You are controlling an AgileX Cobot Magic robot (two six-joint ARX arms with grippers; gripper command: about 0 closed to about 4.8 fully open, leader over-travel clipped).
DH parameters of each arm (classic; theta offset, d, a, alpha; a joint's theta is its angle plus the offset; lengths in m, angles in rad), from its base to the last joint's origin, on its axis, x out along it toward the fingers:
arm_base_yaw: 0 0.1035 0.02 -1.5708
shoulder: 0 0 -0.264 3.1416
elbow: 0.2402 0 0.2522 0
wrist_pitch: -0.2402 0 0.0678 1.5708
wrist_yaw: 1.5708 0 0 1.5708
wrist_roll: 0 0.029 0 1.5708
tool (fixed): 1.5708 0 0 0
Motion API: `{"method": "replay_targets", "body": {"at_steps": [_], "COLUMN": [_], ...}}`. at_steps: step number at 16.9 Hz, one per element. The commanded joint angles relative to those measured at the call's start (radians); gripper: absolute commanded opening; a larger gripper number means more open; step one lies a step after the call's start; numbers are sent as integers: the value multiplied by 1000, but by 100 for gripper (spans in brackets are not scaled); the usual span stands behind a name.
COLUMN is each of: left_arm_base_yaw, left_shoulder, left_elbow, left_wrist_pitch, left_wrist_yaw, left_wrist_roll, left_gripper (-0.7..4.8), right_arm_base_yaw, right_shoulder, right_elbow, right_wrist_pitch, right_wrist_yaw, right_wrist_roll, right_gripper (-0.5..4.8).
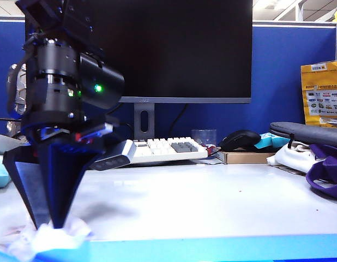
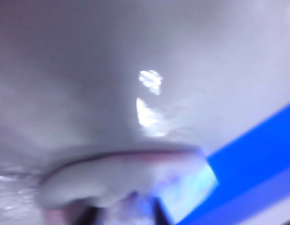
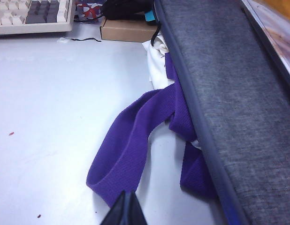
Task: Use the wet wipes on the table to wipe the cherry juice off the table, then put the wipes back on the table.
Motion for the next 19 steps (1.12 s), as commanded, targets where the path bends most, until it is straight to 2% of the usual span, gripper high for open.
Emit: {"method": "replay_targets", "body": {"at_steps": [1, 3, 6, 7, 10, 11, 12, 14, 16, 17, 18, 19], "left_arm_base_yaw": [-1, 2, 42, 63, 74, 74, 73, 60, 23, 8, 2, 2], "left_shoulder": [40, 47, 53, 52, 52, 52, 53, 55, 60, 65, 70, 70], "left_elbow": [-11, -9, -8, -8, 24, 53, 77, 98, 98, 98, 98, 96], "left_wrist_pitch": [78, 127, 181, 196, 234, 259, 293, 328, 335, 307, 270, 223], "left_wrist_yaw": [-127, -148, -361, -396, -393, -373, -275, -7, 161, 185, 155, 74], "left_wrist_roll": [-3, -19, -61, -65, -90, -102, -115, -126, -137, -132, -118, -102], "left_gripper": [-5, -5, -5, -5, -5, -5, -5, -5, -5, -5, -5, -5], "right_arm_base_yaw": [0, 0, 0, 0, 0, 0, 0, 0, 0, 0, 0, 0], "right_shoulder": [-1, -1, -1, -1, -1, -1, -1, -1, -1, -1, -1, -1], "right_elbow": [-2, -2, -2, -2, -2, -2, -2, -2, -2, -2, -2, -2], "right_wrist_pitch": [10, 11, 10, 10, 10, 10, 10, 10, 11, 11, 11, 11], "right_wrist_yaw": [0, 0, 0, 0, 0, 0, 0, 0, 0, 1, 0, 0], "right_wrist_roll": [1, 1, 1, 1, 1, 1, 1, 1, 1, 1, 1, 1], "right_gripper": [-1, -1, -1, -1, -1, -1, -1, -1, -1, -1, -1, -1]}}
